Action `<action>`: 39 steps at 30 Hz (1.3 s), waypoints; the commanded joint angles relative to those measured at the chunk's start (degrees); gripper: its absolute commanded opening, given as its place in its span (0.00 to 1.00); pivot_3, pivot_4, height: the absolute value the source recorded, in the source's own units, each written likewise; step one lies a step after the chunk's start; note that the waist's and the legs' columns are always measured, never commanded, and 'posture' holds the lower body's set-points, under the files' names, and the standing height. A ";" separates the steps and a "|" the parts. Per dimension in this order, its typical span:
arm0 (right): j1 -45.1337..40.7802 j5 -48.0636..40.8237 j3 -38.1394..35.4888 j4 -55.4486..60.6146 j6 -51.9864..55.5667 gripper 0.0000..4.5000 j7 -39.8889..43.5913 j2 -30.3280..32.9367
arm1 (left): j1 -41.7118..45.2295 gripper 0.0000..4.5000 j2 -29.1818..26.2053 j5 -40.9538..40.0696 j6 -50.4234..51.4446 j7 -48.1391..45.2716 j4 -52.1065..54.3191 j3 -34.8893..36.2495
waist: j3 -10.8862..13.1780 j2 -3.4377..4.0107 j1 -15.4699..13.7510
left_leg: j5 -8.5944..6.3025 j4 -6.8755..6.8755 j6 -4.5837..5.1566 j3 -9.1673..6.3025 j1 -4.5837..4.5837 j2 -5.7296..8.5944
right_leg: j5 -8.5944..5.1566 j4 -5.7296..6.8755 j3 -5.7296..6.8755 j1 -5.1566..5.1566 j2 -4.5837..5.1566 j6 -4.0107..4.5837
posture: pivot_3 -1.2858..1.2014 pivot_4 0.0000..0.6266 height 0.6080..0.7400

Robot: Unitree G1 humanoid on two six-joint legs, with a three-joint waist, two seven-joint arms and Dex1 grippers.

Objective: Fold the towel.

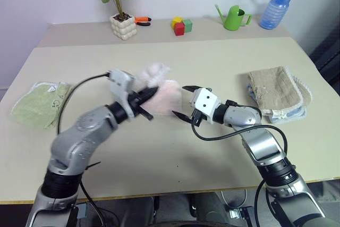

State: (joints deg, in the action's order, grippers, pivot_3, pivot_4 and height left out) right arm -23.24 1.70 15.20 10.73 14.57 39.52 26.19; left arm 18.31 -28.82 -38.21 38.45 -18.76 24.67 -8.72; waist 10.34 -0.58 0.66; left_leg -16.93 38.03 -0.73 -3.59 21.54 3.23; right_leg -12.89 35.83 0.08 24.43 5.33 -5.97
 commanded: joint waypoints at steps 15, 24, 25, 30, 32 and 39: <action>0.52 2.18 -1.71 0.12 0.07 1.00 -3.27 0.57 | 2.72 0.51 8.63 8.05 2.63 -4.81 -3.86 -2.06 | 0.02 -0.02 -0.04 | -0.01 0.00 0.03 -0.02 0.01 -0.01 | 0.00 0.01 0.01 0.02 0.00 -0.01 | 0.52 0.24 0.93; -0.22 0.91 -5.10 -1.23 1.63 0.88 -3.26 2.23 | 0.08 0.66 7.98 -4.99 8.50 -6.31 4.20 11.41 | 0.03 -0.03 0.13 | -0.01 0.01 0.02 -0.01 0.00 -0.03 | 0.00 0.01 0.01 0.02 0.02 -0.01 | 0.52 0.24 0.93; -0.72 0.31 -6.05 -1.55 2.41 0.82 -3.45 2.18 | 0.35 0.60 8.45 -6.29 8.36 -5.18 4.17 13.84 | 0.03 -0.03 0.01 | -0.01 0.01 0.02 -0.02 0.01 -0.03 | 0.00 0.01 0.01 0.02 0.01 -0.01 | 0.52 0.24 0.93; -3.31 -0.85 -8.37 -2.00 3.36 0.28 -3.99 1.41 | 2.13 0.10 6.68 -2.48 6.44 -1.02 1.80 17.82 | 0.03 -0.03 -0.05 | -0.01 0.02 0.02 -0.01 0.02 -0.02 | 0.00 0.01 0.01 0.01 0.01 -0.01 | 0.52 0.24 0.93; -4.69 -2.37 -8.86 -1.24 4.45 0.05 -4.30 -0.18 | 2.70 0.00 5.91 0.52 5.09 0.39 0.08 17.68 | 0.03 -0.04 -0.05 | -0.01 0.02 0.02 -0.01 0.01 -0.02 | 0.00 0.01 0.01 0.01 0.00 -0.01 | 0.52 0.24 0.93; -9.98 -7.14 -6.23 -1.62 8.92 0.01 -5.37 -10.30 | 3.37 0.00 5.80 12.76 -2.37 1.15 -9.19 10.87 | 0.03 -0.03 0.03 | 0.00 0.00 0.01 -0.01 0.01 -0.02 | 0.00 0.03 0.01 0.04 -0.02 0.00 | 0.52 0.24 0.93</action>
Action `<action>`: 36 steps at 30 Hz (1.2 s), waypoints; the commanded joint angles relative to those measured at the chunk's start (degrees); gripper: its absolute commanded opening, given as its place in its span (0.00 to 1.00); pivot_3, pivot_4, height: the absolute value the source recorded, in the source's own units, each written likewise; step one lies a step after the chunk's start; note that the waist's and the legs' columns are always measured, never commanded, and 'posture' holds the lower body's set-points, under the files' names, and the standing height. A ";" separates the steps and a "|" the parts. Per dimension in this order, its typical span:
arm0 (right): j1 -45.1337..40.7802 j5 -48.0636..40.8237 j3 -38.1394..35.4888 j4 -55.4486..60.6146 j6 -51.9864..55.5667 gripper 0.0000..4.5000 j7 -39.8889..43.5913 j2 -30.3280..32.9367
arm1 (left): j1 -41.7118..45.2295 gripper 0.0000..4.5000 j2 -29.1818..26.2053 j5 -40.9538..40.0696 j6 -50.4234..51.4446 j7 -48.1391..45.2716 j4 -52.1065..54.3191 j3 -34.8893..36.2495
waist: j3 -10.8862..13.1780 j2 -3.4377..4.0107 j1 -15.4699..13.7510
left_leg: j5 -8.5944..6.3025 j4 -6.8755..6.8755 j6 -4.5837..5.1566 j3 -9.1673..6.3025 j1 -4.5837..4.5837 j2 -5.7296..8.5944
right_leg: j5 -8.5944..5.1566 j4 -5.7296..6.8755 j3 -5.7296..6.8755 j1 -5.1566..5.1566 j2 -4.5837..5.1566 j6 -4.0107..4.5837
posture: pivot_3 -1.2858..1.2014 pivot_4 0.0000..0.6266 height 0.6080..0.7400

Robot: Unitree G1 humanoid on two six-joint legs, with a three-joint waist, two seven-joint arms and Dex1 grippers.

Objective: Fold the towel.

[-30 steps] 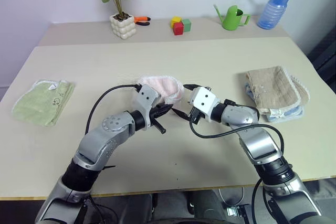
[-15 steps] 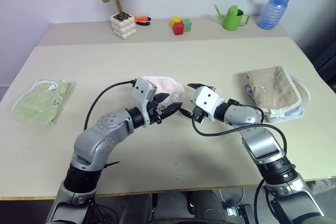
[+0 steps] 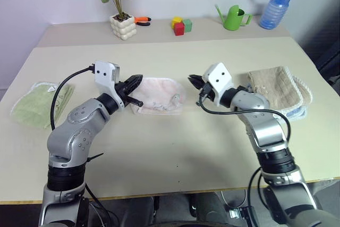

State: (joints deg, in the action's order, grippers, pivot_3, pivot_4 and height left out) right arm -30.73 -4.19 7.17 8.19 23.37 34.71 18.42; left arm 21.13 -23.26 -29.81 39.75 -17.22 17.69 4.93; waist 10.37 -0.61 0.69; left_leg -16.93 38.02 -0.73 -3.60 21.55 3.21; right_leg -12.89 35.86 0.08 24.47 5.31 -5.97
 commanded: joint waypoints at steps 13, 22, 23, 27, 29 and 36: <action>-1.90 5.90 9.68 -23.10 -3.62 0.01 -5.22 -9.29 | 0.43 0.00 7.80 14.10 -12.27 -0.68 -18.46 -7.97 | -0.03 0.02 0.08 | 0.11 0.00 -0.20 0.02 0.02 0.04 | 0.01 0.06 0.00 0.08 0.05 0.00 | 0.52 0.24 0.93; 0.11 2.25 4.85 -10.89 -3.77 0.17 -2.86 -5.59 | -2.32 0.00 8.79 8.65 -12.21 -0.80 -8.88 -0.35 | -0.04 0.03 -0.02 | 0.01 0.01 -0.02 0.01 0.02 0.04 | 0.01 0.11 0.00 0.07 0.07 0.00 | 0.52 0.24 0.93; 0.36 1.60 4.24 -8.83 -3.29 0.27 -2.17 -4.73 | -2.46 0.00 8.61 7.81 -11.43 -0.26 -7.83 1.12 | -0.03 0.02 -0.01 | 0.01 0.01 -0.02 0.01 0.04 0.04 | 0.01 0.10 0.00 0.09 0.08 0.00 | 0.52 0.24 0.93; 1.53 -0.25 2.94 -2.43 -1.13 0.70 1.08 -0.69 | -3.29 0.18 7.55 3.49 -7.92 0.53 -5.06 6.82 | -0.03 0.02 0.10 | 0.00 0.01 -0.02 0.00 0.04 0.02 | 0.01 0.11 0.00 0.11 0.05 0.00 | 0.52 0.24 0.93; 1.99 -0.80 2.73 -0.35 -0.35 0.94 2.35 1.08 | -3.27 0.40 6.91 1.83 -5.70 1.32 -4.78 9.24 | -0.03 0.02 0.07 | 0.01 0.01 -0.02 0.00 0.04 0.01 | 0.01 0.10 0.00 0.10 0.04 0.00 | 0.52 0.24 0.93; 2.01 0.30 3.97 2.57 -2.16 1.00 3.12 2.89 | -2.91 0.98 7.94 -6.28 5.59 3.85 -4.34 13.37 | -0.02 0.01 -0.04 | 0.01 0.03 -0.01 0.00 0.05 0.02 | 0.01 0.09 0.01 0.08 0.04 -0.01 | 0.52 0.24 0.93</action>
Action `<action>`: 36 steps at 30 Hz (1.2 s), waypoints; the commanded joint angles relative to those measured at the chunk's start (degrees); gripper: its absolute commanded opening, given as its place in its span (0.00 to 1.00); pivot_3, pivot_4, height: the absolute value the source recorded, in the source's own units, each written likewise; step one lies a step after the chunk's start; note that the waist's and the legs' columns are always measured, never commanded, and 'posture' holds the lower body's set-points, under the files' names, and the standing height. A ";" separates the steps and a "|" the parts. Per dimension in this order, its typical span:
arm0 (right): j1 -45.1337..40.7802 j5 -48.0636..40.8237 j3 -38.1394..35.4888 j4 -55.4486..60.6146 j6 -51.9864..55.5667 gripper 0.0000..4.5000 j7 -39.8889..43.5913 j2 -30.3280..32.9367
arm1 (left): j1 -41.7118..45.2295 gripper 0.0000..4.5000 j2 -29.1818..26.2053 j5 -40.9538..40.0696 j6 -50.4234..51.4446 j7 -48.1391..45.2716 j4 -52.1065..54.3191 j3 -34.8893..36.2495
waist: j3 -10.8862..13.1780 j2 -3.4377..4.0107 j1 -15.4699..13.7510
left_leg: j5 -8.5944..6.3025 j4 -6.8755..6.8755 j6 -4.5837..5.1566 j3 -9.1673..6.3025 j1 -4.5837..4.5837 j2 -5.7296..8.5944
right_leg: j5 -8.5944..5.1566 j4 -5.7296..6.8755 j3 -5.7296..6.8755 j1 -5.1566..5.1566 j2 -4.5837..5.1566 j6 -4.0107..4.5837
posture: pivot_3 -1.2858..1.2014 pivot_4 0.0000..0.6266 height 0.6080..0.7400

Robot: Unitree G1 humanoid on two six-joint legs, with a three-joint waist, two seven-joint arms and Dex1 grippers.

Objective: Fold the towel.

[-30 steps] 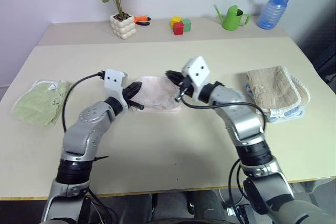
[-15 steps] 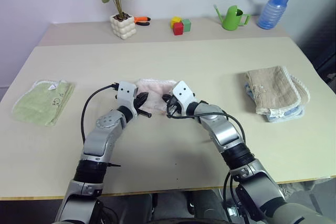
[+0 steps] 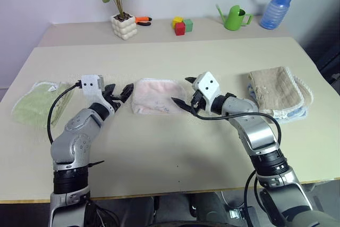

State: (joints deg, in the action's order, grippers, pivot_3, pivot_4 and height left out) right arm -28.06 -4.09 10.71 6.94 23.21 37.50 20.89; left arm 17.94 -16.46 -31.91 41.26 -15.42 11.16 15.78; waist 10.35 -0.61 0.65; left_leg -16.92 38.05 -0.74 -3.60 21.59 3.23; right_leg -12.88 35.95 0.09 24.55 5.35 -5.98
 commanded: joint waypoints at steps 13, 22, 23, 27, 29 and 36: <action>4.00 0.63 4.51 11.26 -7.02 1.00 8.11 6.60 | 0.35 0.98 10.54 -19.82 22.02 11.18 1.04 6.14 | 0.01 -0.04 -0.13 | 0.00 0.02 -0.01 -0.02 -0.05 0.01 | 0.00 -0.01 0.01 -0.06 0.01 -0.01 | 0.52 0.24 0.93; 3.99 1.54 4.92 12.18 -7.21 1.00 7.40 6.04 | 2.70 0.36 17.88 -21.06 20.52 15.79 -2.17 5.99 | 0.02 -0.06 -1.19 | 0.00 0.04 -0.01 -0.02 -0.05 0.03 | 0.00 -0.06 0.02 -0.11 0.02 -0.01 | 0.52 0.24 0.93; 4.11 1.68 4.97 12.27 -7.21 1.00 7.34 6.08 | 2.78 0.23 18.06 -21.13 20.37 15.87 -2.17 5.79 | 0.02 -0.06 -1.22 | 0.00 0.04 -0.02 -0.01 -0.06 0.03 | 0.00 -0.06 0.01 -0.11 0.02 -0.01 | 0.52 0.24 0.93; 4.31 2.15 5.01 12.45 -7.09 1.00 6.92 6.14 | 2.87 0.00 18.74 -21.27 18.83 15.96 -1.57 5.33 | 0.02 -0.06 -1.30 | 0.02 0.04 -0.04 -0.01 -0.05 0.03 | 0.00 -0.07 0.01 -0.11 0.03 -0.01 | 0.52 0.24 0.93; 4.29 2.32 4.94 12.43 -6.98 1.00 6.69 6.11 | 3.28 0.00 18.84 -20.94 16.75 15.80 -0.98 5.73 | 0.02 -0.06 -1.32 | 0.05 0.04 -0.11 -0.01 -0.04 0.03 | 0.00 -0.08 0.01 -0.11 0.03 -0.01 | 0.52 0.24 0.93; 4.10 3.05 4.79 11.72 -7.49 1.00 6.41 6.22 | 14.30 0.00 13.31 -16.44 -4.15 19.14 -1.14 14.60 | 0.12 -0.22 -1.20 | 0.11 0.04 -0.22 -0.02 -0.02 0.00 | 0.00 -0.12 0.03 -0.10 -0.01 0.00 | 0.52 0.24 0.93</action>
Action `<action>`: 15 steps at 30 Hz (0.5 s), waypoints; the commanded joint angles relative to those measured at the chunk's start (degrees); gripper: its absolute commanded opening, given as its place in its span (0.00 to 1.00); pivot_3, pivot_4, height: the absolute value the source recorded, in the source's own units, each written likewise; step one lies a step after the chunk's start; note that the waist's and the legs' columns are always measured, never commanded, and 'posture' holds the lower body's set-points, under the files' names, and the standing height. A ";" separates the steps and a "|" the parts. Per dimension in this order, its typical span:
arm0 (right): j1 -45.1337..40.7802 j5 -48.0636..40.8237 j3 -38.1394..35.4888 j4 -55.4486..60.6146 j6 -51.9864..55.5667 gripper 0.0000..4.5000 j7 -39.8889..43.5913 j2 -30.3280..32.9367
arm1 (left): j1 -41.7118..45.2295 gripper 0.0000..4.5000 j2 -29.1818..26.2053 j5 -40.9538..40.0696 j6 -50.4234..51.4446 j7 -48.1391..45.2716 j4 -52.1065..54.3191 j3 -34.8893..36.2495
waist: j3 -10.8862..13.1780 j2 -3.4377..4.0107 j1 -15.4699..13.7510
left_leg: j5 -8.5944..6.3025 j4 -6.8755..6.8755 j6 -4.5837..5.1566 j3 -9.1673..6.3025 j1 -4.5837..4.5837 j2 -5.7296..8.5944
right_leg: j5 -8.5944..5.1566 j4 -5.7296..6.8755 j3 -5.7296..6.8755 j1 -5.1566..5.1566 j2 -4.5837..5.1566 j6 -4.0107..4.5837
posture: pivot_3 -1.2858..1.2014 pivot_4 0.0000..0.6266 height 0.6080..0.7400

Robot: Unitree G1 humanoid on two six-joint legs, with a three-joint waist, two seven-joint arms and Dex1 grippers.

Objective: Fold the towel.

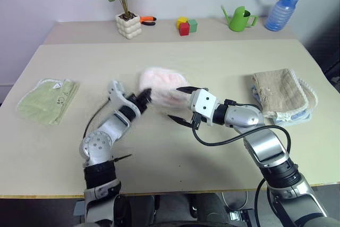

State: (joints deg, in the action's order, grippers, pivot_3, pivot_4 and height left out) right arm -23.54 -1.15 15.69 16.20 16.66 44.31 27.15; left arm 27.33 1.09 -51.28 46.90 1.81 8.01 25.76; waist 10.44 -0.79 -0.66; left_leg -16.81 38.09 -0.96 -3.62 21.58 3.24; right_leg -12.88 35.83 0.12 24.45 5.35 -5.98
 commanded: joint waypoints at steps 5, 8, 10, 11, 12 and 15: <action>0.00 0.34 0.03 2.15 -1.35 1.00 -0.40 -0.21 | 8.92 0.00 -11.08 9.89 -22.04 8.31 -0.63 10.54 | 0.03 -0.06 0.40 | 0.08 -0.10 -0.16 0.05 -0.02 -0.04 | 0.00 -0.11 -0.02 0.01 -0.05 0.00 | 0.52 0.24 0.93; 0.41 0.37 0.32 1.96 -1.67 1.00 -0.39 -0.40 | 7.36 0.00 -14.05 10.47 -27.33 9.89 -2.02 15.67 | 0.06 -0.12 0.28 | 0.07 -0.10 -0.14 0.04 0.04 -0.02 | 0.02 -0.25 -0.01 0.01 -0.04 -0.02 | 0.52 0.24 0.93; 0.42 0.27 0.39 1.74 -1.92 1.00 -0.32 -0.53 | 5.15 0.00 -13.93 8.52 -28.04 13.31 -3.17 19.55 | 0.06 -0.12 0.19 | 0.06 -0.10 -0.13 0.04 0.07 -0.02 | 0.03 -0.30 -0.01 0.01 -0.03 -0.05 | 0.52 0.24 0.93; 0.40 0.21 0.38 1.65 -2.02 1.00 -0.28 -0.56 | 3.83 0.00 -13.68 7.80 -27.51 14.40 -3.27 20.36 | 0.05 -0.13 0.10 | 0.06 -0.10 -0.12 0.04 0.07 -0.01 | 0.05 -0.31 -0.01 0.01 -0.02 -0.07 | 0.52 0.24 0.93; 0.39 0.16 0.37 1.57 -2.13 1.00 -0.23 -0.55 | 2.23 0.00 -13.43 7.80 -26.99 15.06 -3.04 20.51 | 0.05 -0.13 0.05 | 0.06 -0.09 -0.12 0.03 0.07 -0.01 | 0.05 -0.32 -0.01 0.01 -0.01 -0.08 | 0.52 0.24 0.93; 0.41 0.15 0.30 1.17 -2.57 1.00 -0.12 -0.41 | -2.88 0.00 -10.39 6.45 -26.62 18.80 -0.75 21.39 | 0.01 -0.27 -0.22 | 0.06 -0.06 -0.12 -0.02 0.08 0.00 | 0.07 -0.33 0.01 -0.05 -0.01 -0.10 | 0.52 0.24 0.93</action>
State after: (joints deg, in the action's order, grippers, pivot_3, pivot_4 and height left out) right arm -23.03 -0.75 16.29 16.11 15.73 44.27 27.00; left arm 25.07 -10.39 -43.50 20.67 18.37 4.42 46.58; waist 10.45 -1.06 -0.88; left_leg -16.76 38.05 -1.07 -3.66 21.66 3.25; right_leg -12.81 35.48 0.14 24.37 5.35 -6.10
